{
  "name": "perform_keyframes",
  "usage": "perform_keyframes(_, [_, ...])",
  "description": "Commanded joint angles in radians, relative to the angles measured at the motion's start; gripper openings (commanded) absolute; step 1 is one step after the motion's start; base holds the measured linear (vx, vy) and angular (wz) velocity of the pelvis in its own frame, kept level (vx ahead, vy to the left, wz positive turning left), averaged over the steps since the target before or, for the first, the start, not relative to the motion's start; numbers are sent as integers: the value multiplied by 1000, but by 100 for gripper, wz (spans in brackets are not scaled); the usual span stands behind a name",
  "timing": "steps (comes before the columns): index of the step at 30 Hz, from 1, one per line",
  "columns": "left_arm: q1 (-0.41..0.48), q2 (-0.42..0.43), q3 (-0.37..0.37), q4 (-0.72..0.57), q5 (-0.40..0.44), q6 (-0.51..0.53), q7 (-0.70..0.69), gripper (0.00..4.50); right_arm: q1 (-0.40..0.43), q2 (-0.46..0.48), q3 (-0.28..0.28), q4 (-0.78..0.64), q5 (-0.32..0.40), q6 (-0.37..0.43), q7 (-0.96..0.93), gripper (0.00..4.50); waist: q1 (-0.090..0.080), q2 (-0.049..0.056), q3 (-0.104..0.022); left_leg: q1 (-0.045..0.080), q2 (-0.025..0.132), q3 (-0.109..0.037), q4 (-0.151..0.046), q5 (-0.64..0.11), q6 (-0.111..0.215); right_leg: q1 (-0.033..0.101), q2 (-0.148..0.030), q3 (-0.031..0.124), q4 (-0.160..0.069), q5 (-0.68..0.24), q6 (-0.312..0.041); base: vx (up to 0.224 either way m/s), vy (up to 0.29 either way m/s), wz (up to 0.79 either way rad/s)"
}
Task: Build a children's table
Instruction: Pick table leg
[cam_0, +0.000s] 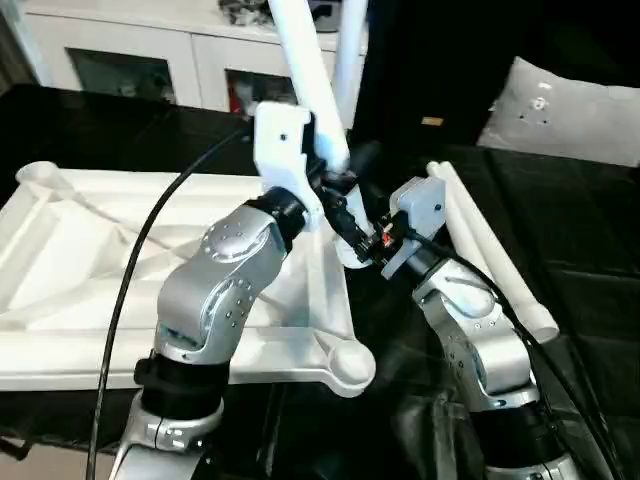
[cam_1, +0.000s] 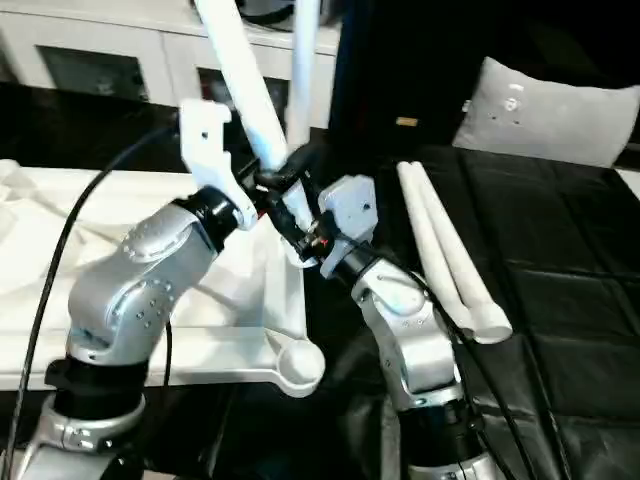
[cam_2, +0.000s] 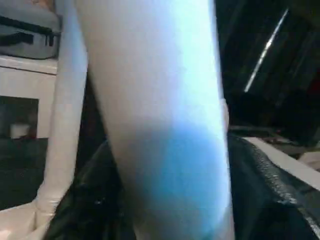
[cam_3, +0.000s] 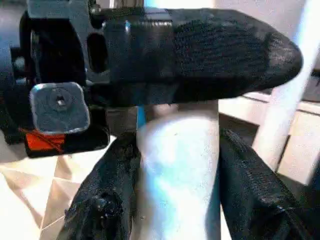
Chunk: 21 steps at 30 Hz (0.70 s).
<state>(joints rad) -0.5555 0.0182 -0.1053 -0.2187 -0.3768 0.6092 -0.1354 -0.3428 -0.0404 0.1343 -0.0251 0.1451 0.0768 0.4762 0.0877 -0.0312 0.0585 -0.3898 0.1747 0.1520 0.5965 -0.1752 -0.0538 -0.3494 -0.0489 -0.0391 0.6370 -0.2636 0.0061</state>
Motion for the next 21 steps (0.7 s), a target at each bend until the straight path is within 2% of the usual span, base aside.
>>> perform_keyframes(1, [3,-13,-29,-6,16,-22,0,244,7,5,-10,10,-11,-27,-10,188,-3,8,-63,22,54,-14,-71,-108,-23,35,-84,46,-67,148,-159,0,0,0])
perform_keyframes(2, [5,-16,-30,-4,18,-29,-1,243,7,5,-8,16,-12,-34,-11,188,-3,9,-63,23,55,-14,-71,-106,-21,34,-84,46,-67,149,-164,0,0,0])
perform_keyframes(4, [7,-23,-32,-1,24,-39,-1,213,5,3,-5,25,-9,-47,-16,188,-4,10,-63,23,54,-14,-70,-107,-20,35,-82,46,-65,157,-164,0,0,0])
perform_keyframes(8, [9,-36,-27,2,24,-48,0,197,-1,3,-8,38,-5,-61,-23,187,-4,9,-64,23,55,-13,-68,-96,-11,35,-83,46,-64,175,-167,0,0,0])
perform_keyframes(16, [11,-81,22,14,-18,-44,14,192,-17,2,-13,67,-5,-77,-25,187,-4,5,-64,22,53,-12,-66,-95,1,36,-83,47,-64,176,-177,0,0,0])
perform_keyframes(21, [-9,-70,51,34,-17,-35,14,191,-26,-2,-6,68,9,-41,-9,187,-5,5,-65,23,53,-12,-65,-87,5,35,-82,47,-63,177,-175,0,0,0])
